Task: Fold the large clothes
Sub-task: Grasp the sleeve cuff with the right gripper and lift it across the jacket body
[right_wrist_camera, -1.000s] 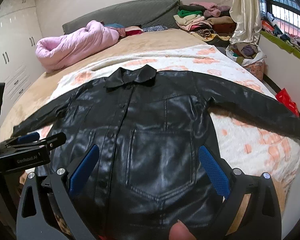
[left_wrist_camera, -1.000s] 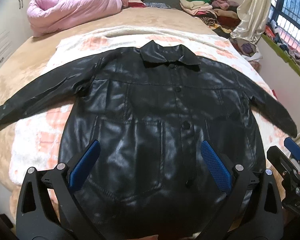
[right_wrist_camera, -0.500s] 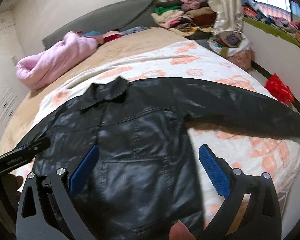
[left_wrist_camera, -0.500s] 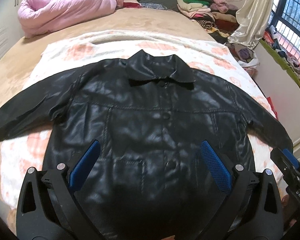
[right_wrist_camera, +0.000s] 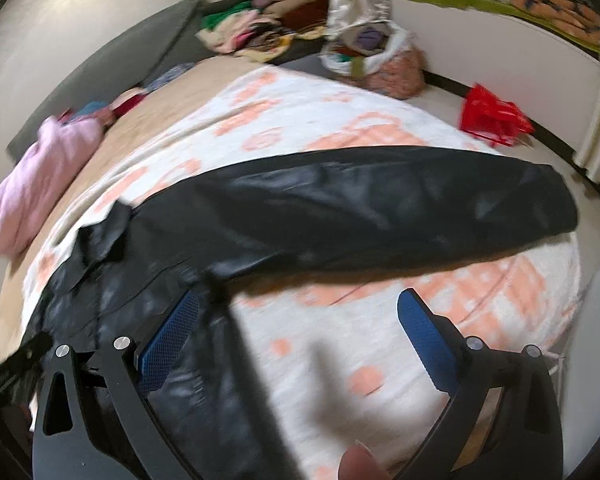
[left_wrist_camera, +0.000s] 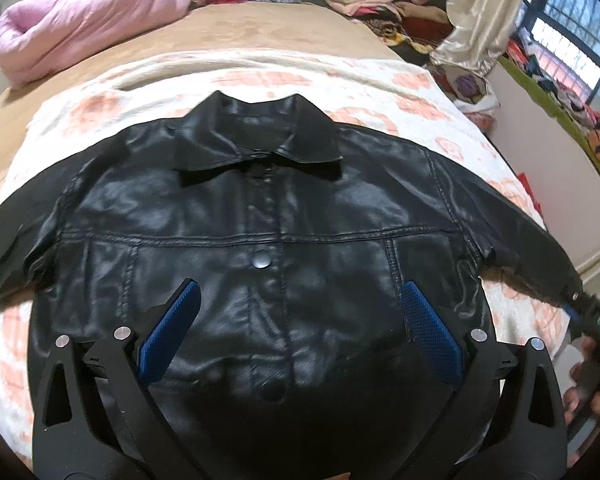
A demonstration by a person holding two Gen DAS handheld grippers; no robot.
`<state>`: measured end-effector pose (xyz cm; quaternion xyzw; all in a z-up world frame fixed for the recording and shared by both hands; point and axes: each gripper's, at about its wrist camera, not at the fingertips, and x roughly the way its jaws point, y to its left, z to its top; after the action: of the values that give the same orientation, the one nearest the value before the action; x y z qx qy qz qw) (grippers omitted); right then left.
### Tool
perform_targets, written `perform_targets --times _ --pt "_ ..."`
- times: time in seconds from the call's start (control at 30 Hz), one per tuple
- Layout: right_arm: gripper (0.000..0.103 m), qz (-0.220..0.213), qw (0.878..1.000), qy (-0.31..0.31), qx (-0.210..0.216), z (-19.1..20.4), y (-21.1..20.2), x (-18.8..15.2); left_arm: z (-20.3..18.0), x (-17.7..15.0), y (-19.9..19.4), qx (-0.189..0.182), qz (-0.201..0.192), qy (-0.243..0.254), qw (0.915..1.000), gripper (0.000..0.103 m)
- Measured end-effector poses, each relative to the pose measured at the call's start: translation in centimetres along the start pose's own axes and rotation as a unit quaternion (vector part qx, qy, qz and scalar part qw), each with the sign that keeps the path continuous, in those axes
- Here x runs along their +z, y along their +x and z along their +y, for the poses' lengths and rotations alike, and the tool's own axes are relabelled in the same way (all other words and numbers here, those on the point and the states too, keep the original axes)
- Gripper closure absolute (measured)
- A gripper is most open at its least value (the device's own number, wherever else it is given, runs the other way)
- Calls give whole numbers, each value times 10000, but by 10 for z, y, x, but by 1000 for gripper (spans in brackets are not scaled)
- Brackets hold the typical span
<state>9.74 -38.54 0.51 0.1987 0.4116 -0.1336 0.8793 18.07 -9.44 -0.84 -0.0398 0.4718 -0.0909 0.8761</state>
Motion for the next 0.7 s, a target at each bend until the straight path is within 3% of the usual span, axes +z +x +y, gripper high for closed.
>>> perform_targets --times 0.4,0.7 --pt "4 57 9888 1329 -671 -93 40 35 -17 16 40 61 189 257 9995 9" --pt "4 236 9618 2464 -1166 -147 57 27 -17 28 59 143 266 206 9993 9"
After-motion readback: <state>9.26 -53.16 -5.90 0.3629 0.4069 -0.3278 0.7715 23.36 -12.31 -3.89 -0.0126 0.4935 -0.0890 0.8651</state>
